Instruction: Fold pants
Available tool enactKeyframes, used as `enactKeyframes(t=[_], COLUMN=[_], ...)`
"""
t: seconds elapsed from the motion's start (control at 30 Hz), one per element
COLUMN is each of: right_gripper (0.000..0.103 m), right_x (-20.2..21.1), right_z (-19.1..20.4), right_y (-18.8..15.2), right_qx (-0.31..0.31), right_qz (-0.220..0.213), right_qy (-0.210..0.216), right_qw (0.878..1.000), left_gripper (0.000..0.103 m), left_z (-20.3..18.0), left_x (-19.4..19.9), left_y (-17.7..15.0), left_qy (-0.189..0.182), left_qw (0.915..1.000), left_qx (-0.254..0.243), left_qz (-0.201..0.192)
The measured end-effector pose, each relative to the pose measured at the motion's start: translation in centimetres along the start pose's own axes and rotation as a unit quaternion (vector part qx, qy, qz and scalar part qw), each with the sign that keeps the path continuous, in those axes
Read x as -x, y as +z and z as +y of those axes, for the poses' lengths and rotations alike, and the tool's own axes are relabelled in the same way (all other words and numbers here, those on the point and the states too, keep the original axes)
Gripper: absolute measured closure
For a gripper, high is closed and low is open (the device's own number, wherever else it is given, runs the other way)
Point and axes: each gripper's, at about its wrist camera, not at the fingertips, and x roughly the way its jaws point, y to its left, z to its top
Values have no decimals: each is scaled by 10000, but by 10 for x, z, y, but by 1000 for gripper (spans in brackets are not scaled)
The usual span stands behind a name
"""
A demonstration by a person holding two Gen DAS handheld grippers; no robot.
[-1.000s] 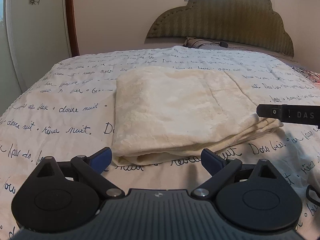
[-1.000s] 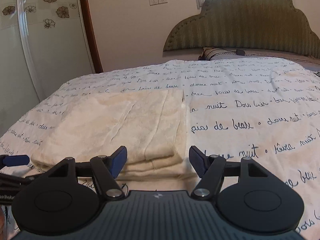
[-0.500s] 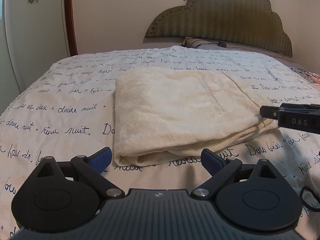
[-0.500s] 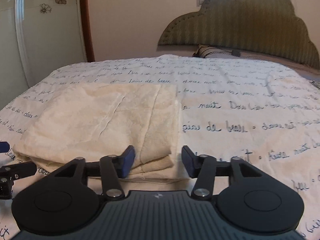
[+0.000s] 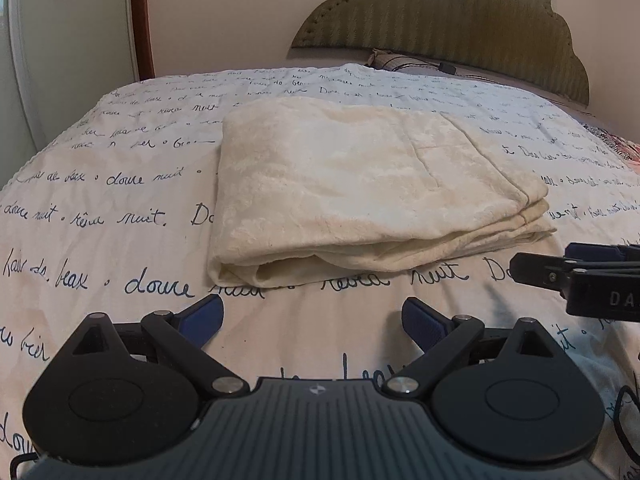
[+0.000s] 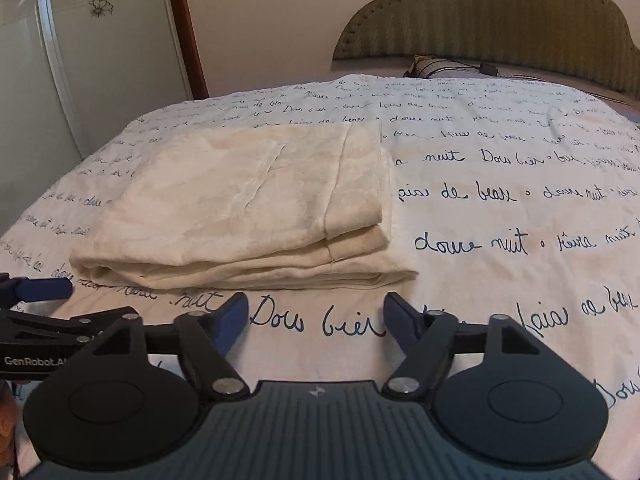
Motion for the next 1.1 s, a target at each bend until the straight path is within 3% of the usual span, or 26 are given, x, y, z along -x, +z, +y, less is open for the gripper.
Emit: enactKeyframes(t=[0.27, 0.67, 0.77, 1.1], right_gripper=[6, 4, 0, 0], right_x=[24, 13, 12, 9], right_z=[15, 27, 32, 30], right_y=[-9, -35, -42, -52], right_qx=[-98, 224, 384, 357], right_qz=[193, 231, 119, -119], right_qy=[2, -233, -303, -294], right_qw=[9998, 9992, 9987, 9989], left_gripper=[4, 0, 0, 0], left_z=[-3, -4, -5, -7], left_x=[7, 12, 12, 11], left_y=[-13, -27, -31, -38], left_qy=[95, 360, 461, 535], left_qw=[10000, 9992, 9986, 9977], left_qx=[-30, -95, -93, -77], left_qz=[3, -152, -243, -403])
